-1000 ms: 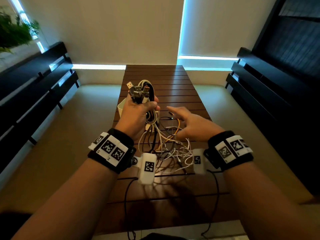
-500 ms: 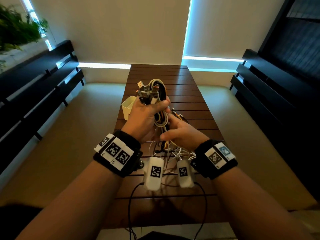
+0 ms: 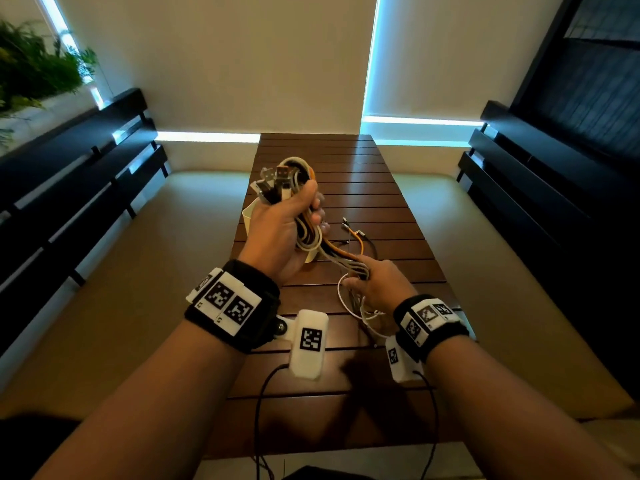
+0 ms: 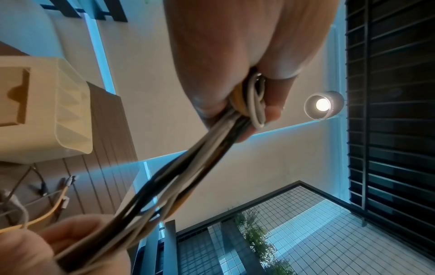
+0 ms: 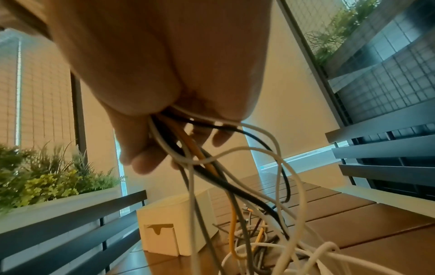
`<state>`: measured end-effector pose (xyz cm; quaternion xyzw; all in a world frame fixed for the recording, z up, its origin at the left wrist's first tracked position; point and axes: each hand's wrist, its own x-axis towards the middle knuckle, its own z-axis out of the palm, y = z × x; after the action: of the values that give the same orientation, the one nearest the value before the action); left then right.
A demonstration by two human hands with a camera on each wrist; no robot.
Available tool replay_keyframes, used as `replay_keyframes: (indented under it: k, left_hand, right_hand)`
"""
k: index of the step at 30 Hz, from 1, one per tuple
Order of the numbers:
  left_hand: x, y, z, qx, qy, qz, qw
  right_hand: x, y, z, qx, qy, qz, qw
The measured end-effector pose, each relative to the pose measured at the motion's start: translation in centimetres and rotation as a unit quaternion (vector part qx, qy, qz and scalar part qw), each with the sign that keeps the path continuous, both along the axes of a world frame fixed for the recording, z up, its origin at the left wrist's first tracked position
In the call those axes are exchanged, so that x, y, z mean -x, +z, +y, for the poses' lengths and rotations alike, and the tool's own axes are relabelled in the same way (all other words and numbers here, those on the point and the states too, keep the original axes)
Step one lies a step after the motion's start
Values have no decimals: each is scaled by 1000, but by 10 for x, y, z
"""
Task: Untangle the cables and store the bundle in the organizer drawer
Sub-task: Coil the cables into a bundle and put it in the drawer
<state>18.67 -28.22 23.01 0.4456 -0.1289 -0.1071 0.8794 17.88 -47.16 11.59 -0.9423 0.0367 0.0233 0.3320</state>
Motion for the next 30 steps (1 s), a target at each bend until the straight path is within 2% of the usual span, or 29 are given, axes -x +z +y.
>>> replay_keyframes:
  k: [2,4,6,8,10,13,17,20,22,24,26,28,30]
  left_hand:
    - [-5,-6,0,-6,19,22,1000]
    - [-11,-11,3,-19,46,38,998]
    - [-15,-15,5,-37,73,47,996]
    - [-16,-19,5,-48,97,56,993]
    - [-17,-22,4,-50,113,65,990]
    - [-17,-22,1,-43,128,64,989]
    - [-9,-16,-8,-29,135,46,989]
    - [0,-13,-10,4,111,45,993]
    - [4,-12,-7,39,78,51,995]
    - [10,-12,-5,57,48,51,996]
    - [16,-14,-6,56,23,51,997]
    - [22,-17,-7,57,5,68,996]
    - [24,-22,-6,54,0,75,996]
  right_hand:
    - [1,3,-3,58,36,52,996]
    - [6,13,-5,119,97,145,977]
    - [13,30,-7,122,123,197,965]
    - [20,53,-7,79,129,183,971]
    - [26,75,0,-17,121,148,981]
    - [34,96,20,-159,80,93,980]
    - [39,100,51,-245,30,153,957]
    - [39,94,62,-335,1,176,926]
    - [39,90,63,-406,-7,192,894]
    - [37,86,61,-508,-4,217,834]
    - [36,86,60,-592,-21,198,781]
    - [31,86,60,-635,-65,142,756]
    - [26,85,56,-643,-95,103,753]
